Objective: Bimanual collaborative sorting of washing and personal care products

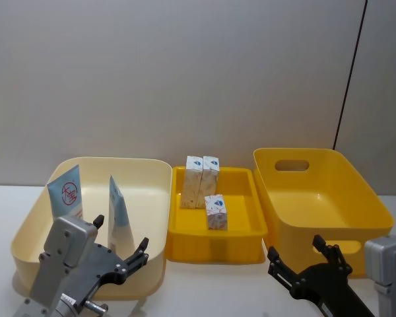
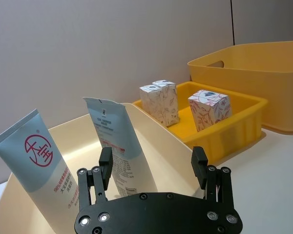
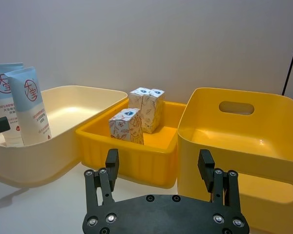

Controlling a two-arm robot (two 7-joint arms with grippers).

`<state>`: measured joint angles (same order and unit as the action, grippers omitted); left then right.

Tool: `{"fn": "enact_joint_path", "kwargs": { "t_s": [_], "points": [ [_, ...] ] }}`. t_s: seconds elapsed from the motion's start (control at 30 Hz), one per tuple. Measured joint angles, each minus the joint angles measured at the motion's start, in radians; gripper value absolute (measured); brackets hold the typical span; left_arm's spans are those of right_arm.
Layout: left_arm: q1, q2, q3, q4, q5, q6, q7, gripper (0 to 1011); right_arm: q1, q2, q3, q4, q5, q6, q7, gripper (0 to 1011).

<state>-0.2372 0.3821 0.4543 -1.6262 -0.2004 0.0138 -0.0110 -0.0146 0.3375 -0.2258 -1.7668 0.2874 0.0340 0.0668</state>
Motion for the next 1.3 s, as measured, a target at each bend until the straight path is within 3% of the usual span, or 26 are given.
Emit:
{"fn": "enact_joint_path", "kwargs": {
  "t_s": [1.3],
  "points": [
    [0.0, 0.0, 0.0, 0.0, 0.0, 0.0, 0.0, 1003, 0.0, 0.0, 0.0, 0.0, 0.0, 0.0, 0.0, 1009]
  ]
}}
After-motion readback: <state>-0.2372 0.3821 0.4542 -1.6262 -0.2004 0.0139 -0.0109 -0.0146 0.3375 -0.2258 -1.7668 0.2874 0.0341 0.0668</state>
